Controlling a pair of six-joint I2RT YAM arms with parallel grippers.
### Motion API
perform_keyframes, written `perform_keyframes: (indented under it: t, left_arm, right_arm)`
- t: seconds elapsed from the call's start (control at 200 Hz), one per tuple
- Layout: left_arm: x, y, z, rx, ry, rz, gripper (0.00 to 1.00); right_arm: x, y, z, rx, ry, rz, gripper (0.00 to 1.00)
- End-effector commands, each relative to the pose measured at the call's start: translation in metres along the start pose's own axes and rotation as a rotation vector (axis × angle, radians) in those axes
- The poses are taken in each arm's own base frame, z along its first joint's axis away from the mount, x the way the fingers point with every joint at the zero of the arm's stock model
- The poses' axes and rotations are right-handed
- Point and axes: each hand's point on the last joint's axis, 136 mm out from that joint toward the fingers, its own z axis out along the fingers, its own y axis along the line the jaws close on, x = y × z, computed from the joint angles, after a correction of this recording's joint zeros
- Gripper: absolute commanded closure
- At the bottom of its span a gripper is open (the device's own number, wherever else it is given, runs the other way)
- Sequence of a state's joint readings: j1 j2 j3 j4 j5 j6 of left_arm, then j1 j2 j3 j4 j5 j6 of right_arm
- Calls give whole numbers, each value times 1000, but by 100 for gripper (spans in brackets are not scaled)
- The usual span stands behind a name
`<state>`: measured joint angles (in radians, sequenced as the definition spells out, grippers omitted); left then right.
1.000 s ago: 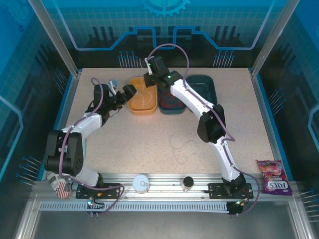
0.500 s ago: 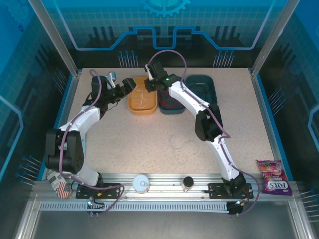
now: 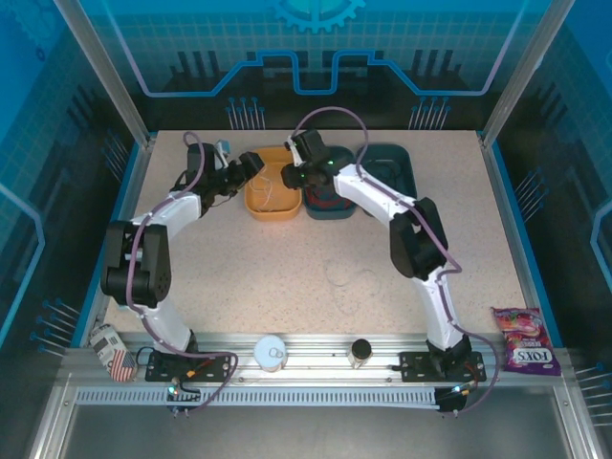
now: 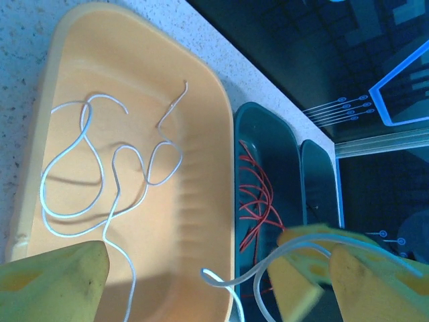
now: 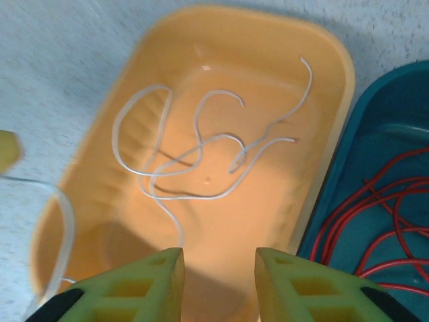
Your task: Untangle the cables
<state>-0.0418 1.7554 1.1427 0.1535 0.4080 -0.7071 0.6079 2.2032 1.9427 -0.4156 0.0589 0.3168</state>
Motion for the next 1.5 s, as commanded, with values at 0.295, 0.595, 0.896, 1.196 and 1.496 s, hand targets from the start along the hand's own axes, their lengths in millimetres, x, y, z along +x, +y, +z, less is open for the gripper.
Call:
perform_keyframes:
  t: [0.295,0.595,0.896,1.196,1.496]
  left_arm:
    - [9,-13,4,6,48,-19,13]
    - [19,-26,1,49,94,-35,12]
    - [20,-42,-7,108,114,-58,12]
    - [12,-42,-9,67,93,-49,13]
    - [12,-42,-7,72,92,-60,14]
  right_arm:
    - [-38,65,-45,-284,-223,60,53]
    - [-31,68,-21,-284,-191,82,55]
    - [-15,61,2,-244,-155,96,58]
    - [6,53,5,-230,-147,128,50]
    - [8,47,5,-197,-150,150,50]
